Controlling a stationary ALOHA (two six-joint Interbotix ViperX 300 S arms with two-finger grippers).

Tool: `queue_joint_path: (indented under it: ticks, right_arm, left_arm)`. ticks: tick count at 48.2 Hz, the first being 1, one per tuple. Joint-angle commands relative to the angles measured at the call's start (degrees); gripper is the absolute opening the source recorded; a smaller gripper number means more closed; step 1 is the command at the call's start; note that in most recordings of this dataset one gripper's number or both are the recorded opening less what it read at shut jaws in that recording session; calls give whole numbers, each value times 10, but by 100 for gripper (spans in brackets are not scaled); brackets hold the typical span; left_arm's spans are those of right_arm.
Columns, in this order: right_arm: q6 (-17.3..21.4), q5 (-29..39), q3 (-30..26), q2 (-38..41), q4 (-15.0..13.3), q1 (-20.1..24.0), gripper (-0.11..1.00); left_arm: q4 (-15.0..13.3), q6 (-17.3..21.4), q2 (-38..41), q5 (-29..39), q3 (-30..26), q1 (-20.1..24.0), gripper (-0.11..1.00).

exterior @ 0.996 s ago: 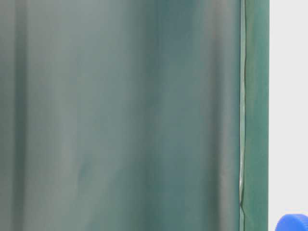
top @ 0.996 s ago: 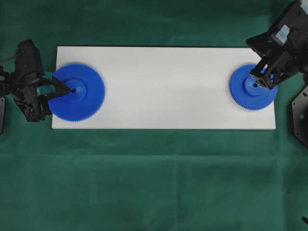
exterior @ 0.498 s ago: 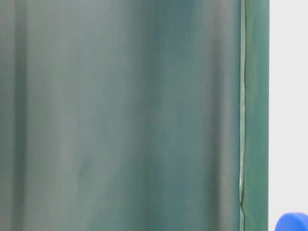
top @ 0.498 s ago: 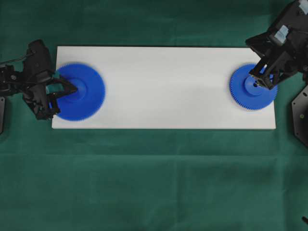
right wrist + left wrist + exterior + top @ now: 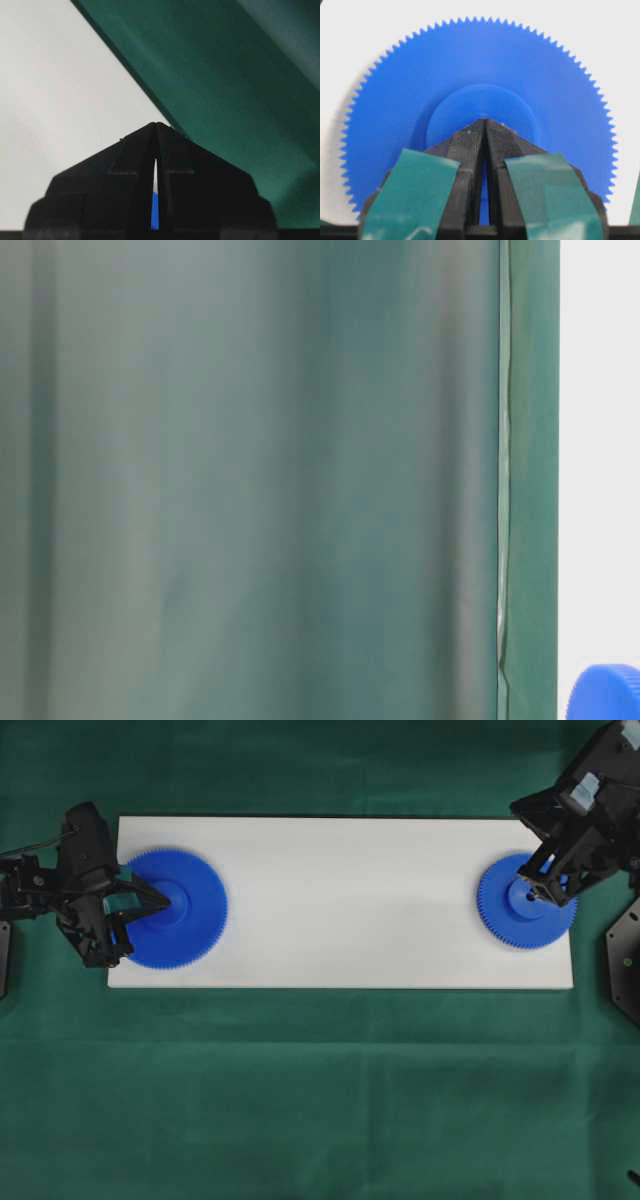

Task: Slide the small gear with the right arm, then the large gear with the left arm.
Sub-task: 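Lower the left gripper tip onto the hub of the large blue gear, then slide the large blue gear right with the left gripper toward the small gear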

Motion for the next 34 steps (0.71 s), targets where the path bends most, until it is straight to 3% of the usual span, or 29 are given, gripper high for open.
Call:
queue_joint_path:
  ticks: [1, 18, 34]
  right_arm:
    - [0, -2, -15, 0, -4, 1, 50]
    - [0, -10, -14, 0, -4, 3, 50]
    - [-4, -11, -14, 2, -4, 8, 50]
  left_arm:
    - [0, -1, 18, 32, 0, 3, 0]
    - [-1, -7, 134, 20, -55, 2, 0]
    - [-1, -7, 316, 9, -239, -32, 0]
